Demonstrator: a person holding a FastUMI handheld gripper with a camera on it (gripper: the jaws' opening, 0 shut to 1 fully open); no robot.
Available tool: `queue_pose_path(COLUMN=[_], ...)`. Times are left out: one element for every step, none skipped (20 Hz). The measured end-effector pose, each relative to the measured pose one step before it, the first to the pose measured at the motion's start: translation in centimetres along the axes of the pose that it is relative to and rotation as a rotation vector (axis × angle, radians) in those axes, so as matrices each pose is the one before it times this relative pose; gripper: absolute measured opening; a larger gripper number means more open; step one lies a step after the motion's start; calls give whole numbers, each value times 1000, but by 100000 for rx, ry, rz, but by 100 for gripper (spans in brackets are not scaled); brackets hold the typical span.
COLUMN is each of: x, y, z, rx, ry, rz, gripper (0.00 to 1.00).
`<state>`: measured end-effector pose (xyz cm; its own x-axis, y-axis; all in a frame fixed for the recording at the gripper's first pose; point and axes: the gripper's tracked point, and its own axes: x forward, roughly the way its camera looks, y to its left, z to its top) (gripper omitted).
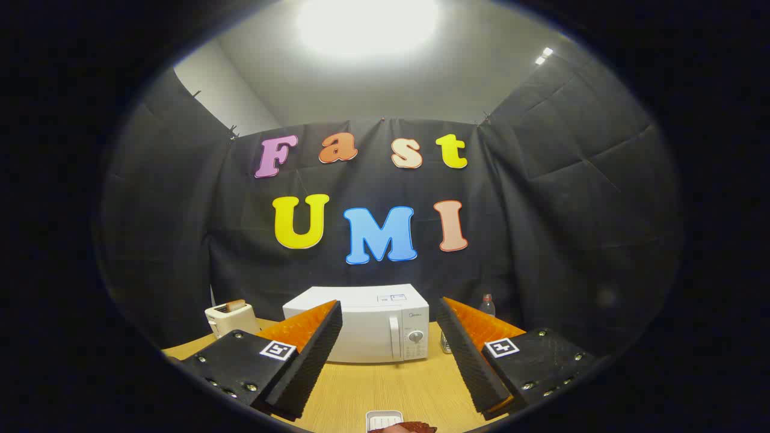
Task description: Open the microwave, put the food inside, and close the microwave door.
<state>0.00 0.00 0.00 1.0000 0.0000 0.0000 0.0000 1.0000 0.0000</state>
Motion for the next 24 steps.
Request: queue_pose_path(x=[-64, -57, -185, -165, -56, -127, -106, -128, -44, -43, -189, -11, -30, 41, -22, 103, 191, 215, 107, 188, 178, 199, 153, 279], y=[-150, -144, -79, -85, -159, -116, -78, -189, -121, -211, -110, -163, -208, -193, -305, -281, -345, -381, -329, -159, -67, -271, -543, -527], z=[-62, 79, -80, 93, -53, 60, 116, 82, 82, 83, 6, -44, -143, -54, -288, -222, -351, -282, -517, -605, -817, -849, -1062, -919], rx=[-57, -194, -253, -220, -286, -299, -205, -174, -145, 22, 216, 441, 412, 130, -197, -315, -394, -284, 160, 1000, 1646, 1428, 969, 523], ry=[66, -31, -146, -67, -9, -10, -224, -326, -198, -16, 71, 374, 419, 498, 648, 706, 693, 755, 1063, 1314, 1659, 2119, 2429, 2509], rz=[-63, -41, 83, -4, -147, -44, -40, -152, -148, -34, 61, 128, 29, -50, -230, -211, -30, -84, 287, 1137, 1483, 895, 148, -274], gripper=[98, 98, 98, 99, 99, 99, 99, 98, 98, 98, 98, 98, 98, 98, 98, 98, 98, 98, 98, 98, 98, 98, 98, 99])
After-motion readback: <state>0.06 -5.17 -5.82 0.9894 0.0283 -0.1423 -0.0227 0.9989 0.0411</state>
